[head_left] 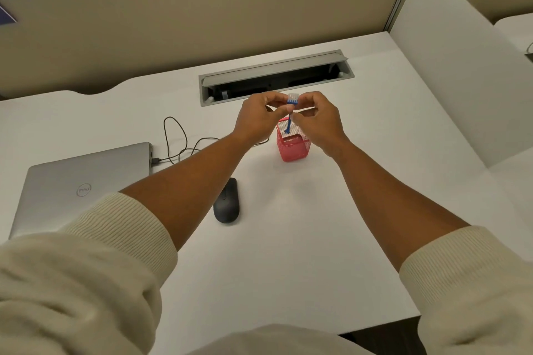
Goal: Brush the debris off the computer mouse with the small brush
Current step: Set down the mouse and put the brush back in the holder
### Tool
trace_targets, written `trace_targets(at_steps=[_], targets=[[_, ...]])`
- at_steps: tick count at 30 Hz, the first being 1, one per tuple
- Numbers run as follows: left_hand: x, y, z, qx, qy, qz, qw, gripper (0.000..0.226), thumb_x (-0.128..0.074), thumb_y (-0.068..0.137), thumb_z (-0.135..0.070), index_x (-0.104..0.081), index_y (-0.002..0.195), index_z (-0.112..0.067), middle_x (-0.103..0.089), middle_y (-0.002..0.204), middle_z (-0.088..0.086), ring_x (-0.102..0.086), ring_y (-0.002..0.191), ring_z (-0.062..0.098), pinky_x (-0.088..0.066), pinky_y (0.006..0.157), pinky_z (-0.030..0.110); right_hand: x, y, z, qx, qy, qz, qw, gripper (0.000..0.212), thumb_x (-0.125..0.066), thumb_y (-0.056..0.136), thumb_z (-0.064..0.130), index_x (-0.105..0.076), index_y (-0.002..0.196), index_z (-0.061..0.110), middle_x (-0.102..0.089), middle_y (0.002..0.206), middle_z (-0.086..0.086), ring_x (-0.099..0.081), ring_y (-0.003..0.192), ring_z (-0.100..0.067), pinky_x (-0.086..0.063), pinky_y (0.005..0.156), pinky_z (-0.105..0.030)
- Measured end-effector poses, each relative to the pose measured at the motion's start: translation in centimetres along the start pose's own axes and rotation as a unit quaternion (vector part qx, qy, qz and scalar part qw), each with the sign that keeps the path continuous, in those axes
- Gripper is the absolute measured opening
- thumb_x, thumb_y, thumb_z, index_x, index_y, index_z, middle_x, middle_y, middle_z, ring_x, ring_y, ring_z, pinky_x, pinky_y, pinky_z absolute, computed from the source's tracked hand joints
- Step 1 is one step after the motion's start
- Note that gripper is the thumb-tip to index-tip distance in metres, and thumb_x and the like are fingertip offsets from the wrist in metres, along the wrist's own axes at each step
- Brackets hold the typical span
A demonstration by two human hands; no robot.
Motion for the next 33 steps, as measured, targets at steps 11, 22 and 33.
trace_targets(at_steps=[11, 22, 33], targets=[[-1.8, 0.6, 1.5, 0.004, 0.077, 0.04, 0.996, 0.026, -0.072, 0.09, -0.038, -0.077, 0.109, -0.021, -0.074, 0.101, -0.003, -0.058, 0.073, 0.006, -0.044, 0.063, 0.023, 0.6, 0.4, -0.4, 0.055, -0.059, 0.008, 0.997, 0.029, -0.071, 0.092, 0.017, -0.07, 0.119, 0.007, -0.067, 0.121, -0.012, -0.066, 0.103, -0.024, -0.054, 0.081, -0.022], [-1.9, 0.1, 2.4, -0.015, 0.127, 0.018, 0.992, 0.032, -0.07, 0.093, -0.033, -0.067, 0.125, -0.028, -0.068, 0.117, -0.006, -0.052, 0.101, 0.011, -0.042, 0.081, 0.025, -0.3, 1.3, -1.8, 0.057, -0.161, 0.048, 0.984, 0.017, -0.067, 0.095, 0.017, -0.075, 0.106, 0.007, -0.075, 0.11, -0.01, -0.066, 0.096, -0.023, -0.051, 0.085, -0.03], [-1.7, -0.4, 3.3, -0.016, 0.123, -0.014, 0.992, 0.026, -0.064, 0.097, -0.023, -0.066, 0.123, -0.028, -0.065, 0.119, -0.005, -0.055, 0.106, 0.014, -0.045, 0.085, 0.025, -2.2, 2.7, -2.3, 0.051, -0.265, 0.094, 0.958, 0.022, -0.064, 0.096, 0.02, -0.074, 0.116, 0.014, -0.072, 0.121, -0.008, -0.065, 0.108, -0.026, -0.055, 0.093, -0.037]])
Point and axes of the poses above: each hand's wrist, its own y-axis towards the middle knuckle, its own x-axis out of the back of the hand, z = x × y, the point moved 6 cm from there along y, towards the middle knuckle
